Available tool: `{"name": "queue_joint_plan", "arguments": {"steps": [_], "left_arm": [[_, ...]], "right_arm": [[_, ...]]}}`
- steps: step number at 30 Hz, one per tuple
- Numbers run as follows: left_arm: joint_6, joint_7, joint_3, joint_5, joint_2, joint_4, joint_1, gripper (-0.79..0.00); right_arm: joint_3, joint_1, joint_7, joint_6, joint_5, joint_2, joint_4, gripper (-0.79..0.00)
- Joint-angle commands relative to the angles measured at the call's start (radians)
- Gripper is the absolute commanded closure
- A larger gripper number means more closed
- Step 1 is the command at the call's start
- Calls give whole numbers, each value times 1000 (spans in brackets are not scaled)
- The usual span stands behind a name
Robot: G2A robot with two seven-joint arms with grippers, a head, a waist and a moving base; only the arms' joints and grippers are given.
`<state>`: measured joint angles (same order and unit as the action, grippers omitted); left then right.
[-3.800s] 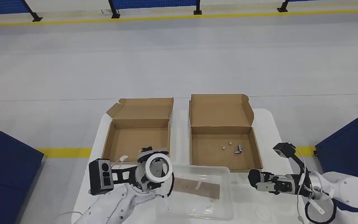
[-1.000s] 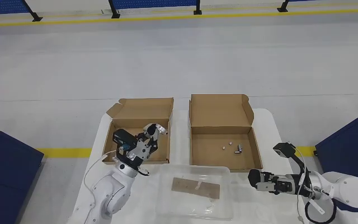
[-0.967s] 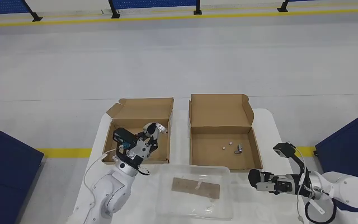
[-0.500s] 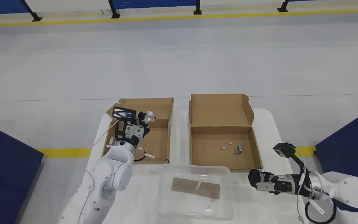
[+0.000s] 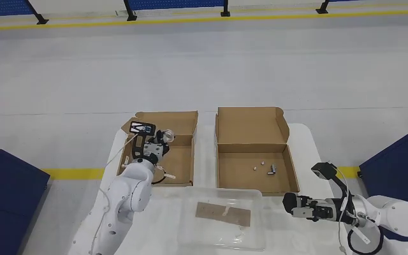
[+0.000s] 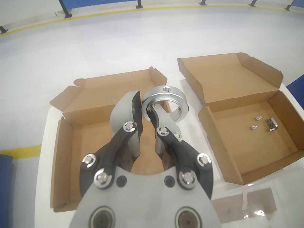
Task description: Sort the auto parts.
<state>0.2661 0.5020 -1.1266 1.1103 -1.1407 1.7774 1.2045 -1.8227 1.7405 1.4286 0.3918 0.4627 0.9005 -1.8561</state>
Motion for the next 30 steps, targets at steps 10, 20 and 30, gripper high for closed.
{"name": "queue_joint_plan", "arguments": {"steps": [10, 20, 30], "left_arm": [[104, 438, 83, 12, -38, -186, -222, 0], [129, 478, 141, -14, -66, -322, -282, 0], [104, 523, 146, -46, -76, -390, -312, 0]], "right_arm": [[0, 0, 0, 0, 0, 0, 0, -785], [0, 0, 0, 0, 0, 0, 0, -785], [0, 0, 0, 0, 0, 0, 0, -785]]}}
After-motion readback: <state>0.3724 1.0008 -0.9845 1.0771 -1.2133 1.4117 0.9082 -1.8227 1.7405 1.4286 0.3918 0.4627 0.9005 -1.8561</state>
